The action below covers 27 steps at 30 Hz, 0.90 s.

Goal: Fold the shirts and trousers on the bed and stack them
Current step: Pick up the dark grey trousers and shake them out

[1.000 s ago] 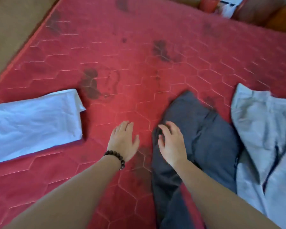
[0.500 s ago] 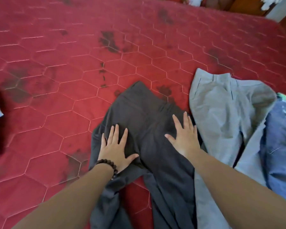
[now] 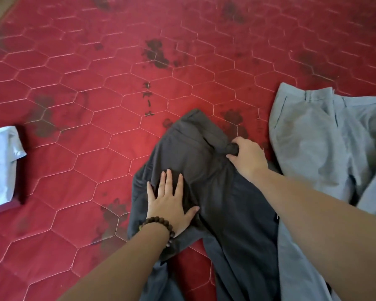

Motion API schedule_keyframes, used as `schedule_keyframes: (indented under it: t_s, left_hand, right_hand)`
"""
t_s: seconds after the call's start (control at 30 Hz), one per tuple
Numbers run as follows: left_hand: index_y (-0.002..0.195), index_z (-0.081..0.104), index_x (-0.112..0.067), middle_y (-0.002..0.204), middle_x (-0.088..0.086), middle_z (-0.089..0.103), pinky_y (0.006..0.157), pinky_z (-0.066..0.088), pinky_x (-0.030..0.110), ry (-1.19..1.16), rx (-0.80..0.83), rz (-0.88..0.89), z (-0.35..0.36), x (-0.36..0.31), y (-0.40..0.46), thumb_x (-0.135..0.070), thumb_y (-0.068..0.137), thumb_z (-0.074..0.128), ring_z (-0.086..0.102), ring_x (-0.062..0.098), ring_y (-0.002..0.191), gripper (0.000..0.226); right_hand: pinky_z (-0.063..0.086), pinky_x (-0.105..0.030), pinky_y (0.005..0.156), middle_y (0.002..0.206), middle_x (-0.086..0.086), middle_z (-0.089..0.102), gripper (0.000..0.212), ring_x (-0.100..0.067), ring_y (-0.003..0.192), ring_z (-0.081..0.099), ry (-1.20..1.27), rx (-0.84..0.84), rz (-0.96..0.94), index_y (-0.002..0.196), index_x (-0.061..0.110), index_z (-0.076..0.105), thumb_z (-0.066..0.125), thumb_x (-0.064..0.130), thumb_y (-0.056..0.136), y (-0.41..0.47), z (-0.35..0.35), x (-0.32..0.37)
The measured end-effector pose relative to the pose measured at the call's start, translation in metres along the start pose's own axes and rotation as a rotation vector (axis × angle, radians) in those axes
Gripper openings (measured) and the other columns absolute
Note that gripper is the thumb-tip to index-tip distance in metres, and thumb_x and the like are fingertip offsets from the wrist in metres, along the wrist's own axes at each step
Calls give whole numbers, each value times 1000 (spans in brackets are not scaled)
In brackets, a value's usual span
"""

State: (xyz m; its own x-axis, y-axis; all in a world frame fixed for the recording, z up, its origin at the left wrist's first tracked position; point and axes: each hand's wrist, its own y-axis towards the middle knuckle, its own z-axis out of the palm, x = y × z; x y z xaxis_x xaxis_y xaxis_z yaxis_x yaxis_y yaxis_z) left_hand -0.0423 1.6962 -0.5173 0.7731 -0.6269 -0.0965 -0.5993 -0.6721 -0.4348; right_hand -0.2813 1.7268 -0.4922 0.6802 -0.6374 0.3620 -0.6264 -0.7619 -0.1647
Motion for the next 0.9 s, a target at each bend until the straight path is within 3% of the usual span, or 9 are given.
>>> schedule_keyframes:
  t_s: [0.1,0.17,0.27,0.37,0.53,0.67,0.73,0.8,0.9]
  left_hand:
    - [151,20,-15,157,12,22,118,3,52,-172,-217,-33,-26,-24,-17,-66,90,21,12,28,147,80]
    - [141,42,-15,140,5,46,114,28,39,-614,-381,-41,-56,-40,-29,-57,94,30,40,20,132,65]
    - [107,62,-19,105,-7,66,99,47,36,-1352,-186,-136,-106,-57,-42,-50,90,54,61,6,97,35]
    - [93,69,-14,86,3,73,87,55,46,-1735,-63,-297,-131,-51,-54,-61,65,69,70,19,86,55]
    - [95,69,-9,89,13,74,83,55,56,-1755,-150,-374,-141,-4,-85,-22,89,66,71,32,88,14]
    - [102,67,-11,96,9,74,87,55,50,-1671,-184,-188,-160,28,-128,-15,93,60,70,28,95,12]
    - [102,68,-16,98,6,74,89,53,50,-1641,-169,-103,-175,45,-156,-19,92,61,70,25,96,13]
    - [102,69,-20,100,5,74,91,52,52,-1624,-128,-16,-194,60,-187,-28,87,62,69,26,98,18]
    - [98,70,-19,100,8,74,91,52,54,-1611,-102,72,-231,77,-236,-26,94,59,69,28,97,14]
  right_hand:
    - [46,-37,79,105,-7,62,27,-29,99,59,60,-127,-112,114,15,60,64,18,87,-30,-16,15]
    - [49,-38,73,99,-7,61,26,-30,92,60,104,-202,-202,111,14,62,65,14,85,-54,-26,30]
    - [50,-34,67,95,-7,59,30,-28,87,61,161,-239,-334,109,11,63,68,8,80,-93,-40,62]
    - [51,-31,70,99,-7,59,40,-25,92,60,227,-166,-442,116,6,61,69,6,76,-130,-53,93]
    - [52,-31,83,107,0,61,40,-13,97,60,394,-17,-518,118,8,65,49,31,90,-175,-86,126]
    - [42,-23,87,114,2,47,26,-12,103,48,347,-345,-380,112,17,64,60,29,89,-191,-127,150]
    - [36,-23,98,128,10,40,58,-5,116,42,412,-76,-135,136,28,47,65,48,84,-201,-153,171]
    - [42,-32,103,128,16,54,74,-3,117,52,582,298,-22,137,32,47,67,64,74,-220,-174,195]
    - [53,-30,88,100,9,73,29,-6,94,68,522,455,-180,105,30,68,72,45,81,-263,-203,234]
